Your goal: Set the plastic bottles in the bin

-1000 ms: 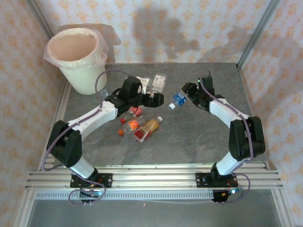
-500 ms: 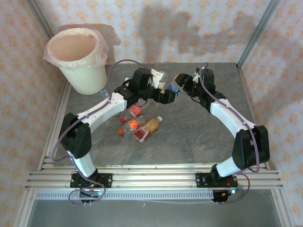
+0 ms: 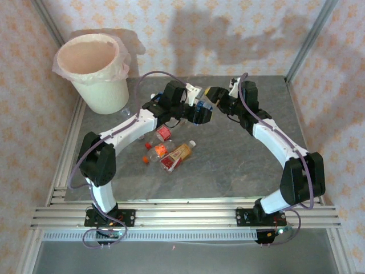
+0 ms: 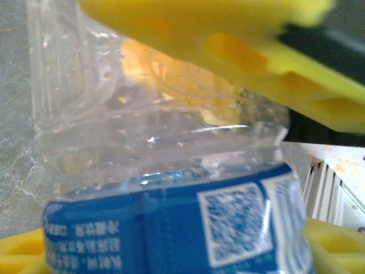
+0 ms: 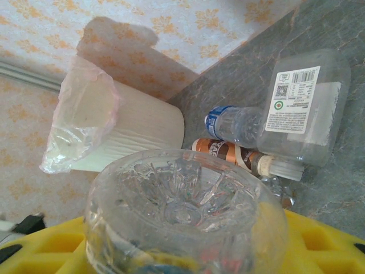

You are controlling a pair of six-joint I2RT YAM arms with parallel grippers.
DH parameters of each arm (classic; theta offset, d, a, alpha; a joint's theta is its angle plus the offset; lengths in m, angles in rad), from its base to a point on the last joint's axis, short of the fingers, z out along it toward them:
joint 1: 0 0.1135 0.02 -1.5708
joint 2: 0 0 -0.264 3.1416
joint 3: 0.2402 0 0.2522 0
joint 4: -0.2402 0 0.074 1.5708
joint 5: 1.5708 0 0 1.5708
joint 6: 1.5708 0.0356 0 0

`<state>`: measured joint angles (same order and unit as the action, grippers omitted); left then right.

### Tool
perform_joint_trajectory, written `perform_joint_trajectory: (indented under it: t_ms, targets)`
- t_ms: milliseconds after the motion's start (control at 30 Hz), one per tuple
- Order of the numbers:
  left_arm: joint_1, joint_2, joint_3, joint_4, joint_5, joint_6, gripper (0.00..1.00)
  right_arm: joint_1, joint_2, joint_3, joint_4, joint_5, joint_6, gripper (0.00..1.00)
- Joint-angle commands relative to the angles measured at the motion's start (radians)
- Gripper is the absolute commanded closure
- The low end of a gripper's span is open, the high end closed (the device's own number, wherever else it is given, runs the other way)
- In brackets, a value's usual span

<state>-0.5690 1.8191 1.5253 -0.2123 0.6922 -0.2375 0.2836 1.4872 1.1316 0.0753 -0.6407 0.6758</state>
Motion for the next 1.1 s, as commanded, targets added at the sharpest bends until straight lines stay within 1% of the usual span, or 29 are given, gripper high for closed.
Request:
perform_joint_trajectory:
  t_ms: [0,133,300,433,500,567,633,700,800,900,967,1067]
  targets:
    - [0.000,-0.010,0.020,0.041,-0.011,-0.016,0.31,0.006,-0.032,0.029,0.054,-0.034,0.002,0.48]
    - [0.000,-0.017,0.007,0.053,-0.053,-0.032,0.41,0.006,-0.032,0.030,0.050,-0.034,0.002,0.45]
    - [0.001,-0.029,-0.007,0.062,-0.079,-0.039,0.44,0.006,-0.033,0.037,0.038,-0.017,0.009,0.39]
    - [0.001,-0.033,-0.014,0.056,-0.092,-0.037,0.45,0.006,-0.038,0.044,0.062,-0.003,0.076,0.29]
    - [0.001,-0.036,-0.019,0.054,-0.103,-0.036,0.45,0.006,-0.049,0.050,0.067,0.027,0.098,0.25]
    - [0.001,-0.043,-0.029,0.053,-0.117,-0.032,0.45,0.006,-0.073,0.046,0.066,0.086,0.112,0.16]
    - [0.001,-0.053,-0.042,0.054,-0.135,-0.028,0.45,0.006,-0.110,0.022,0.080,0.170,0.129,0.07]
    - [0.002,-0.066,-0.052,0.050,-0.153,-0.023,0.45,0.006,-0.150,-0.009,0.109,0.240,0.134,0.01]
    - [0.013,-0.090,-0.062,0.031,-0.191,-0.019,0.45,0.006,-0.209,-0.050,0.127,0.325,0.113,0.01]
    - [0.040,-0.125,-0.065,0.001,-0.216,-0.012,0.45,0.006,-0.251,-0.078,0.109,0.388,0.059,0.01]
    - [0.066,-0.147,-0.051,-0.044,-0.245,0.003,0.45,0.006,-0.270,-0.089,0.085,0.414,0.026,0.01]
    - [0.115,-0.188,-0.019,-0.123,-0.334,0.030,0.44,0.005,-0.289,-0.104,0.071,0.408,-0.022,0.01]
